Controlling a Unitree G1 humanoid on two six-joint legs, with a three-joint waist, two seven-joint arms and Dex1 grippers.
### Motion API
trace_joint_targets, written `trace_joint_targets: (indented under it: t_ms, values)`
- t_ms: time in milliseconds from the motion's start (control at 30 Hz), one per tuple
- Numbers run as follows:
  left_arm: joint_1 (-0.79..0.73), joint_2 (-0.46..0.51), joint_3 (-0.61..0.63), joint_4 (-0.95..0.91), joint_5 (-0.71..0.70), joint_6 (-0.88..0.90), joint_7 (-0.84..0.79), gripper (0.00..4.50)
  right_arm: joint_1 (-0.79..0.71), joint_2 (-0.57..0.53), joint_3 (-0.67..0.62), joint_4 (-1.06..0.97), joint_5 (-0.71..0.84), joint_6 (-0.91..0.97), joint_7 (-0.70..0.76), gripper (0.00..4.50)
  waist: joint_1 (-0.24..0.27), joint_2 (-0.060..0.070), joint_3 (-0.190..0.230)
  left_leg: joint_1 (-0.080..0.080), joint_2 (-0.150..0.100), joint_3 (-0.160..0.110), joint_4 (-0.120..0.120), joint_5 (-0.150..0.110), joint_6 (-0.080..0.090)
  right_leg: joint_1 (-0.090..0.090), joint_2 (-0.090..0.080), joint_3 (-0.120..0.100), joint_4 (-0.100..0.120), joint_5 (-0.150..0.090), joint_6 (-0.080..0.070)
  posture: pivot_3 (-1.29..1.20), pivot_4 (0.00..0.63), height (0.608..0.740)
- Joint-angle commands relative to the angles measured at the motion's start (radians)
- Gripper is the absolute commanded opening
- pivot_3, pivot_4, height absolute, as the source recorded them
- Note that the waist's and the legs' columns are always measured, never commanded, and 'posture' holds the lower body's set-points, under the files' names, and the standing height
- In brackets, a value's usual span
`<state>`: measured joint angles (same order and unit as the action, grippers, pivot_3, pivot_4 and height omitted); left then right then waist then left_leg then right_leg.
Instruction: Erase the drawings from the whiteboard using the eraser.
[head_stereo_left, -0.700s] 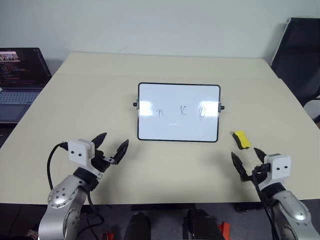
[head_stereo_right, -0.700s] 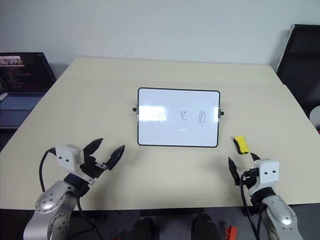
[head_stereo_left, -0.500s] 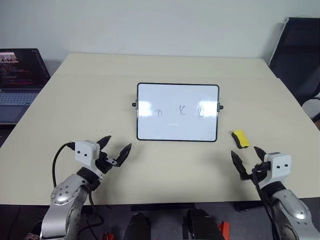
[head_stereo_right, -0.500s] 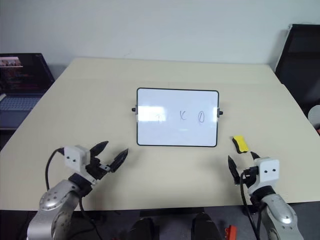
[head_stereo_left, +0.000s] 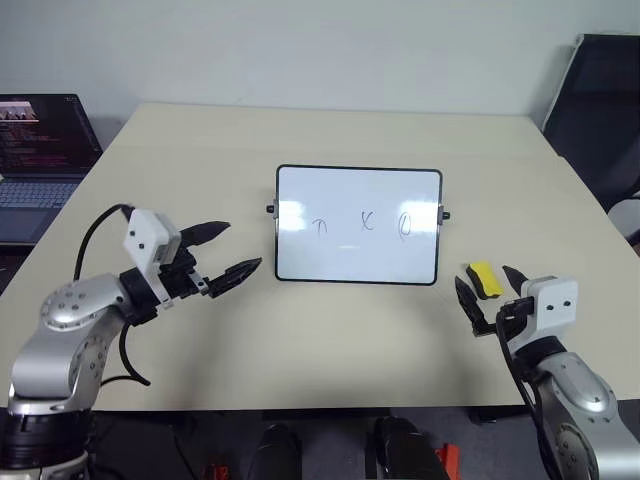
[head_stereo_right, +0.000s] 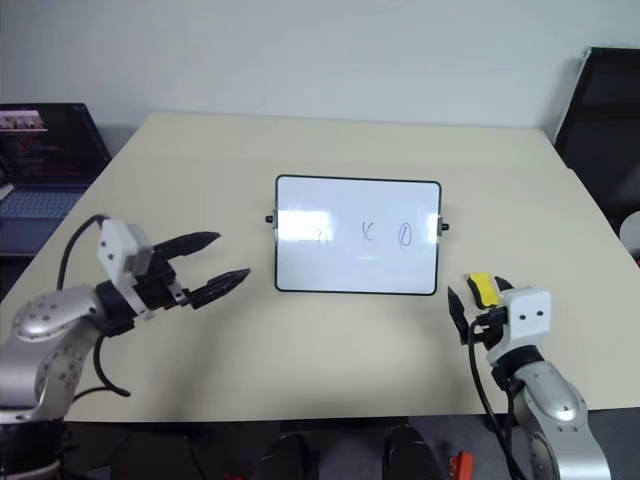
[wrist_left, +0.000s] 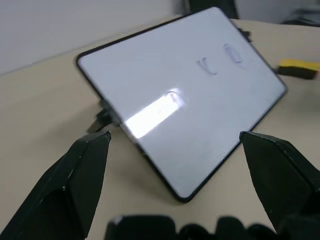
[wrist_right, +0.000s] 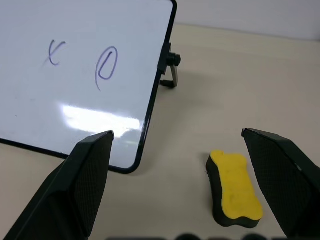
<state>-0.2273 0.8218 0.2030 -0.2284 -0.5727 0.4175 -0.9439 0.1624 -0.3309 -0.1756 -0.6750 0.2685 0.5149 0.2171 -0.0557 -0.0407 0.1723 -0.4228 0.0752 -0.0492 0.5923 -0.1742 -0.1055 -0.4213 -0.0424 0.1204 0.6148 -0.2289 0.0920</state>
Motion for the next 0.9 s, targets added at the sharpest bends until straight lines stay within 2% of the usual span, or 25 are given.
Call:
trace_joint_targets:
  t_ms: [33,167,367,467,633,900]
  values:
    - [-0.125,0.019,-0.070,0.005,-0.023,0.043,-0.087,4.50,-0.057,-0.046,-0.002,-0.096,0.006,0.116,-0.015,4.49,0.000,0.000,0.000,-0.001,0.000,0.000,0.000,0.000,0.000,-0.001,0.001,0.000,0.002,0.000,0.000,0.00,0.150,0.740]
    - [-0.266,-0.001,-0.165,0.013,-0.047,0.089,-0.184,4.50,-0.151,-0.057,-0.081,-0.091,0.111,0.257,-0.012,4.49,0.002,0.000,0.000,-0.001,0.000,-0.002,0.000,0.000,0.000,-0.001,0.002,0.000,0.007,-0.001,0.002,0.00,0.150,0.740]
    - [-0.374,-0.010,-0.230,0.076,-0.047,0.081,-0.332,4.50,-0.236,-0.093,-0.134,0.023,0.107,0.361,-0.035,4.49,-0.003,0.000,0.000,0.002,0.002,-0.002,0.001,0.000,0.000,-0.002,0.005,0.000,0.014,-0.004,0.002,0.00,0.150,0.740]
    - [-0.463,-0.051,-0.276,0.147,-0.023,0.056,-0.390,4.50,-0.288,-0.106,-0.153,0.112,0.113,0.412,-0.043,4.49,-0.002,0.000,0.000,0.002,0.002,-0.002,0.002,0.001,0.001,-0.001,0.005,0.001,0.014,-0.003,0.002,0.00,0.150,0.740]
    - [-0.593,-0.132,-0.357,0.272,0.047,-0.037,-0.496,4.50,-0.372,-0.164,-0.107,0.301,0.081,0.407,-0.005,4.49,-0.001,0.000,0.000,0.001,0.001,-0.002,0.005,0.001,0.001,0.000,0.005,0.002,0.014,-0.003,0.002,0.00,0.150,0.740]
    - [-0.611,-0.185,-0.386,0.292,0.104,-0.111,-0.532,4.50,-0.388,-0.212,-0.061,0.429,0.042,0.354,0.057,4.49,-0.003,0.002,0.001,0.001,0.002,-0.003,0.001,0.000,0.004,-0.001,0.007,0.002,0.015,-0.004,0.003,0.00,0.150,0.740]
